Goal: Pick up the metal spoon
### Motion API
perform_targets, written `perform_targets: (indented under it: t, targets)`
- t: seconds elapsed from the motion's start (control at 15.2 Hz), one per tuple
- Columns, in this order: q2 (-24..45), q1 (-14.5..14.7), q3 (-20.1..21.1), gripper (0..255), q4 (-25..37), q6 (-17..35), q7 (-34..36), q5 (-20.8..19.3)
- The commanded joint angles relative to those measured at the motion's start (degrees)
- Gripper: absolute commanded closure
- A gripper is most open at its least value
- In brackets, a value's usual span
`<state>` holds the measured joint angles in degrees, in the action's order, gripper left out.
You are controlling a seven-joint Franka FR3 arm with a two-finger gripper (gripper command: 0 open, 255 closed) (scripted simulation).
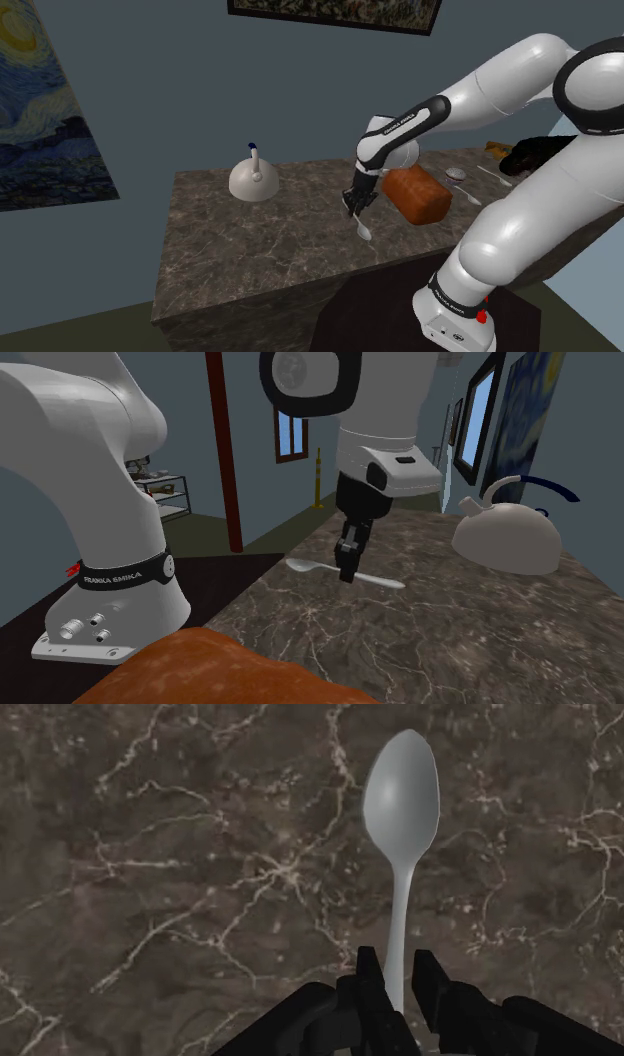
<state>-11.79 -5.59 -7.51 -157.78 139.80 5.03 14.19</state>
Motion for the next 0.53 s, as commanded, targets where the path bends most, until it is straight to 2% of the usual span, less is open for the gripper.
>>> perform_targets:
  t: [0.0, 0.33, 0.46]
  targets:
    - [-1.83, -0.26, 0.21, 255, 0.15, -1.91, 0.97, -0.86]
    - [-5.73, -0.93, 0.53, 255, 1.25, -6.75, 2.72, -2.53]
    - [-5.84, -0.96, 0.54, 255, 1.28, -6.89, 2.77, -2.57]
